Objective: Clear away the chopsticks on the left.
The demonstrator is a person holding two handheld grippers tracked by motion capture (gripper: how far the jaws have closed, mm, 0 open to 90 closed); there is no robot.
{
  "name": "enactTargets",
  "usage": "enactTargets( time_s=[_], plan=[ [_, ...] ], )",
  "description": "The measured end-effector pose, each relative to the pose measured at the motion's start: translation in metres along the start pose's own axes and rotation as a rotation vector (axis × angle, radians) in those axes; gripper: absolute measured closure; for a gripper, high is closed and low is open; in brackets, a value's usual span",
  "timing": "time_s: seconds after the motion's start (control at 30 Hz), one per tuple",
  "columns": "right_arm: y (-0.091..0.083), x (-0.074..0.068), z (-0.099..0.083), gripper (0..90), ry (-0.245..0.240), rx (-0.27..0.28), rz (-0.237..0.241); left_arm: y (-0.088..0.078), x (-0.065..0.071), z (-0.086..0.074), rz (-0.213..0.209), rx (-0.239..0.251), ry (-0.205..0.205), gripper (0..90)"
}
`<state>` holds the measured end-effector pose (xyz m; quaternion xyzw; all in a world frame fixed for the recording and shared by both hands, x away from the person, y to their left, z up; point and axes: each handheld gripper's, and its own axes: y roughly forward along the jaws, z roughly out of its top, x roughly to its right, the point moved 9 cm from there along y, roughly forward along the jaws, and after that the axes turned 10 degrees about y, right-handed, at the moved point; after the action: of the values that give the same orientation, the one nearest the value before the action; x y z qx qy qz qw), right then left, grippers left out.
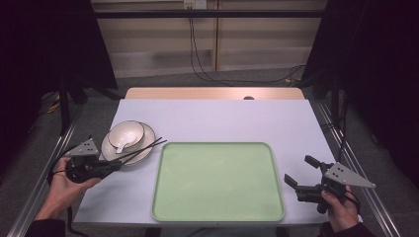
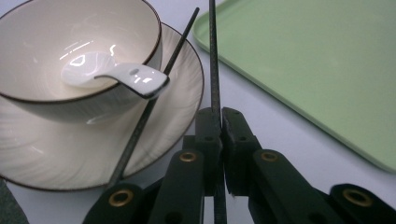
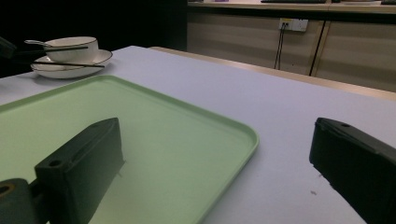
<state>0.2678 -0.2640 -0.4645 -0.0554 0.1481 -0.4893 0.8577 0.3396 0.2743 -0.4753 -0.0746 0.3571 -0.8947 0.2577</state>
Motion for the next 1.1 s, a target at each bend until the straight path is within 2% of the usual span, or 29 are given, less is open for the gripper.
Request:
enactTargets(
  time_s=[0.03, 0.1, 0.17, 0.2, 0.3, 0.4, 0.5, 0.7, 0.8, 0.87, 0.9, 0.93, 1.0, 1.1],
  plan=[
    [0.0, 0.0, 0.0, 2.3, 0.003, -0.001, -0.001, 0.0, 0.0, 0.0, 0.0, 0.0, 0.0, 86.0],
    [0.0, -0.001, 0.0, 2.3, 0.011, -0.001, -0.002, -0.001, 0.006, 0.0, -0.001, -0.009, -0.029, 85.9],
    [0.0, -0.001, 0.0, 2.3, 0.013, -0.002, -0.003, -0.002, 0.013, 0.003, 0.007, 0.001, -0.047, 85.9],
    [0.0, -0.001, 0.0, 2.4, 0.012, -0.001, -0.004, -0.003, 0.021, 0.006, 0.016, 0.011, -0.062, 86.0],
    [0.0, -0.001, 0.0, 2.4, 0.013, -0.001, 0.001, -0.003, 0.028, 0.01, 0.012, 0.023, -0.074, 86.0],
    [0.0, -0.001, 0.0, 2.4, 0.008, -0.003, 0.003, 0.0, 0.039, 0.014, 0.013, 0.022, -0.1, 86.0],
    [0.0, -0.001, 0.0, 2.4, 0.008, 0.002, -0.001, 0.002, 0.045, 0.016, 0.041, 0.019, -0.125, 86.0],
    [0.0, -0.001, 0.0, 2.4, -0.001, -0.004, 0.005, 0.01, 0.066, 0.018, 0.05, 0.016, -0.186, 86.0],
    [0.0, -0.001, 0.0, 2.4, 0.005, -0.002, 0.002, 0.012, 0.075, 0.021, 0.049, 0.032, -0.202, 86.0],
    [0.0, -0.002, 0.0, 2.4, 0.003, -0.002, 0.003, 0.014, 0.081, 0.022, 0.063, 0.016, -0.208, 86.0],
    [0.0, -0.002, -0.001, 2.4, 0.005, -0.005, 0.001, 0.014, 0.09, 0.026, 0.058, 0.018, -0.208, 86.0],
    [0.0, -0.002, -0.001, 2.4, 0.005, -0.005, 0.001, 0.014, 0.09, 0.026, 0.058, 0.018, -0.208, 86.0],
    [0.0, -0.001, 0.0, 2.4, -0.002, -0.003, 0.002, 0.014, 0.096, 0.031, 0.076, 0.034, -0.228, 86.0],
    [0.0, -0.002, -0.001, 2.4, -0.005, -0.007, 0.004, 0.02, 0.1, 0.037, 0.11, 0.061, -0.314, 85.9]
  ],
)
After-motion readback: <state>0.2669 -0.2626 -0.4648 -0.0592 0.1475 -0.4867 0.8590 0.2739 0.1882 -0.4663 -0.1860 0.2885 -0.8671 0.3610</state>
